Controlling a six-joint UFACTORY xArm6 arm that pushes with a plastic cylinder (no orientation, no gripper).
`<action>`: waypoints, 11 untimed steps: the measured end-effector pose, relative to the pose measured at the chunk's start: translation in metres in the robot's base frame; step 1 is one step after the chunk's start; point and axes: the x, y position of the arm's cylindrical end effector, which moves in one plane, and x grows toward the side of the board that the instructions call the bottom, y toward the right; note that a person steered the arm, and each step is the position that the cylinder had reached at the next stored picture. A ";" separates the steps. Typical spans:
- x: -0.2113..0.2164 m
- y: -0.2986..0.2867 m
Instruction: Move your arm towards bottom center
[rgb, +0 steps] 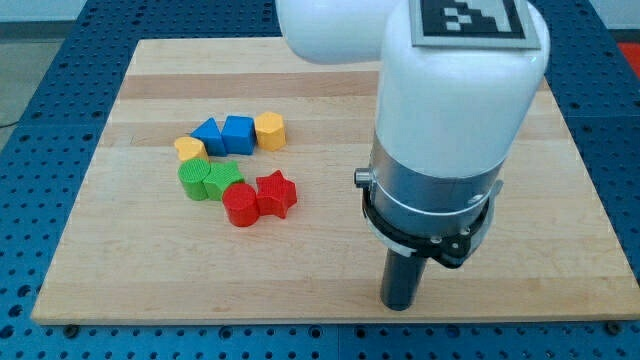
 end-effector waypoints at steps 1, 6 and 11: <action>0.000 -0.040; 0.000 -0.157; 0.000 -0.228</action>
